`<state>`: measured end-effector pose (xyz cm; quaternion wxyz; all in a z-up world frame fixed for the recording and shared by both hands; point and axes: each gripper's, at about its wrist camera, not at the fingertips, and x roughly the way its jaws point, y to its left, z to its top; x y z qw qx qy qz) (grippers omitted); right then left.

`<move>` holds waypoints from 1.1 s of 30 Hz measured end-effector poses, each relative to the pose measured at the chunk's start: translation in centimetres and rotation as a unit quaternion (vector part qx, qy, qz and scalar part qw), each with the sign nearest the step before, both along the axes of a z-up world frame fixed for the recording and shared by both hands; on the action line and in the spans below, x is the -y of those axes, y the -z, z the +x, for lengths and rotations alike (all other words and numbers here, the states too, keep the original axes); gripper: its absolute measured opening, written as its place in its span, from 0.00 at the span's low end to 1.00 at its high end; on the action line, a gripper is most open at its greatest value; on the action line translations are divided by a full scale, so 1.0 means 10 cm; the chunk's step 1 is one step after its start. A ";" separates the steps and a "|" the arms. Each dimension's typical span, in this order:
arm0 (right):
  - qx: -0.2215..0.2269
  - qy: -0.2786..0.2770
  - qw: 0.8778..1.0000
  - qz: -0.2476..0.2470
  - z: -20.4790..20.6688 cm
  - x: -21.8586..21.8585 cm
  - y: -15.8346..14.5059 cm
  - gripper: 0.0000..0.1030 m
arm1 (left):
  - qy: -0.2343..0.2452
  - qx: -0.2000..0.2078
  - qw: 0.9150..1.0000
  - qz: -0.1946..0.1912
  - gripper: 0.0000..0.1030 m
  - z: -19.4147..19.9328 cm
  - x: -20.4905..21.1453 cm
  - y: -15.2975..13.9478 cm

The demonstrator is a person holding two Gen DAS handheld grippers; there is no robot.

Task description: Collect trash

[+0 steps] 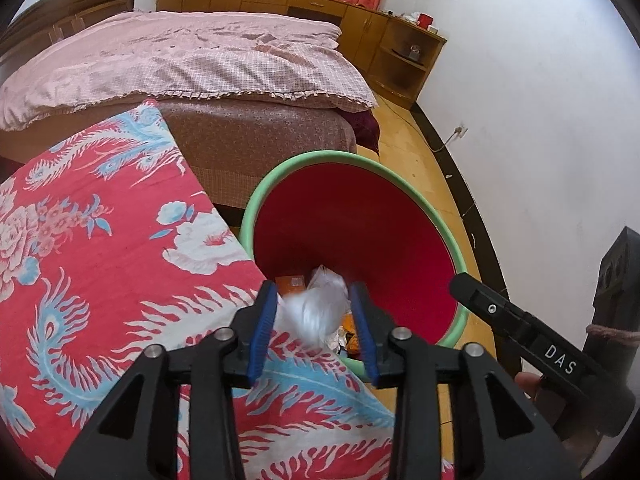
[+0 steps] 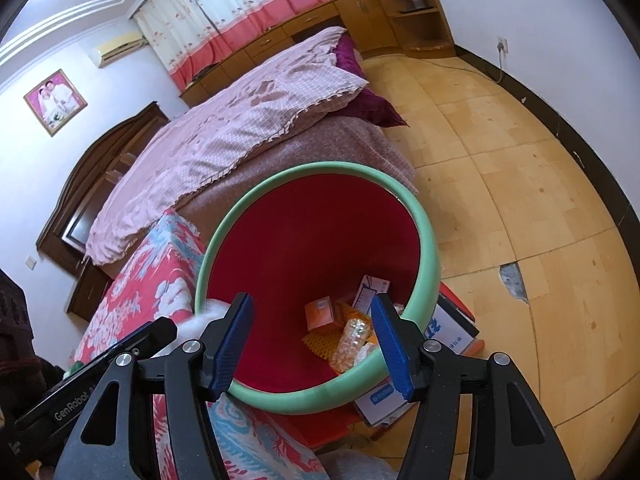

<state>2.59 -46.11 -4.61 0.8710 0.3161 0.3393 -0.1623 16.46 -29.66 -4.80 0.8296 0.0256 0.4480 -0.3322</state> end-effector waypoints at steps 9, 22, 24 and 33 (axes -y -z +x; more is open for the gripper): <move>-0.003 -0.006 1.000 -0.012 -0.02 -0.11 -0.07 0.62 | -0.033 0.000 0.999 -0.005 0.39 0.00 -0.25 -0.08; 0.000 -0.036 0.998 -0.047 -0.08 -0.56 -0.30 0.74 | -0.101 0.007 0.995 -0.013 0.48 -0.16 -0.86 -0.23; 0.003 -0.041 0.998 -0.050 -0.08 -0.65 -0.34 0.77 | -0.114 0.009 0.993 -0.016 0.48 -0.19 -0.98 -0.26; 0.014 -0.083 0.994 -0.075 -0.12 -1.10 -0.48 0.78 | -0.166 0.018 0.986 -0.017 0.56 -0.31 -1.47 -0.37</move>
